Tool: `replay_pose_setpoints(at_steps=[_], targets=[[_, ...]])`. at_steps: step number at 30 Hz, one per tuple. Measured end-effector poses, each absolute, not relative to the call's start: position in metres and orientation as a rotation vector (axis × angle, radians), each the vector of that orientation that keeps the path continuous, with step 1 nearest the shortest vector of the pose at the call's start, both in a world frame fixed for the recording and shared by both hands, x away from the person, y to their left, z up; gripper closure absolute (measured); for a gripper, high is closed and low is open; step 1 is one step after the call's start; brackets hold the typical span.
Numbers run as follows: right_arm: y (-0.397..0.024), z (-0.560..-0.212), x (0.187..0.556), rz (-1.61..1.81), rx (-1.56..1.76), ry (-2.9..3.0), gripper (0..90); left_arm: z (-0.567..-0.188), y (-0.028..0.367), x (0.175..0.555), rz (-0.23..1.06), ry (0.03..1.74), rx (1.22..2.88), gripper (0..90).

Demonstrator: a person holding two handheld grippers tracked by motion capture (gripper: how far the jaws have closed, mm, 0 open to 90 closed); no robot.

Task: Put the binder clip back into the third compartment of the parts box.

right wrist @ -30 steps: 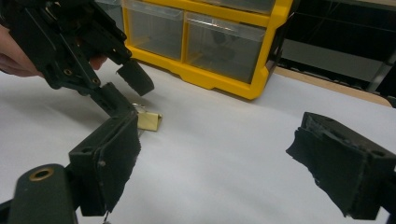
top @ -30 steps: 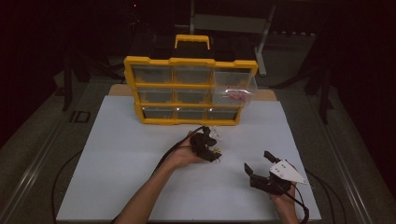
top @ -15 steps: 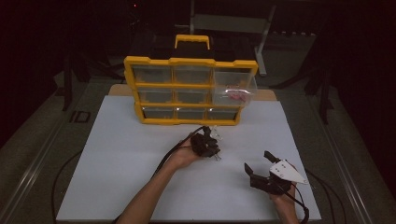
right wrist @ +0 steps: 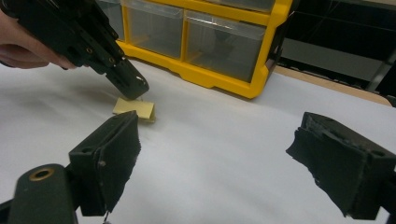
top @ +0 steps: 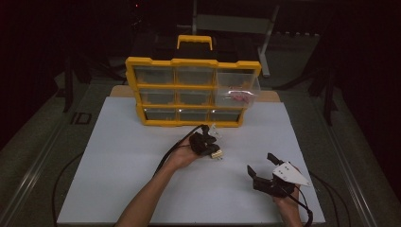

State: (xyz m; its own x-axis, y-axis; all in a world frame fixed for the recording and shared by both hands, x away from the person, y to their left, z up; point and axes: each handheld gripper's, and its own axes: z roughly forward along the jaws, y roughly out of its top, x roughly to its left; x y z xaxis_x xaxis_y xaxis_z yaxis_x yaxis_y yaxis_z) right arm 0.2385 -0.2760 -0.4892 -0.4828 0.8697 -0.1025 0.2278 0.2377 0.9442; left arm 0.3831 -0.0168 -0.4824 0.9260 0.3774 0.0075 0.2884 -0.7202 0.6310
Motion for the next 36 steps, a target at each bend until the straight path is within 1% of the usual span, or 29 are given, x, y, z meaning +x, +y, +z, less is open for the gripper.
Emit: replay_pose_setpoints(at_steps=[36], targets=[[-0.275,-0.489,0.238,1.259,1.002,1.866,13.2,-0.440,0.016,0.384,0.218,0.515,2.290,89.2]])
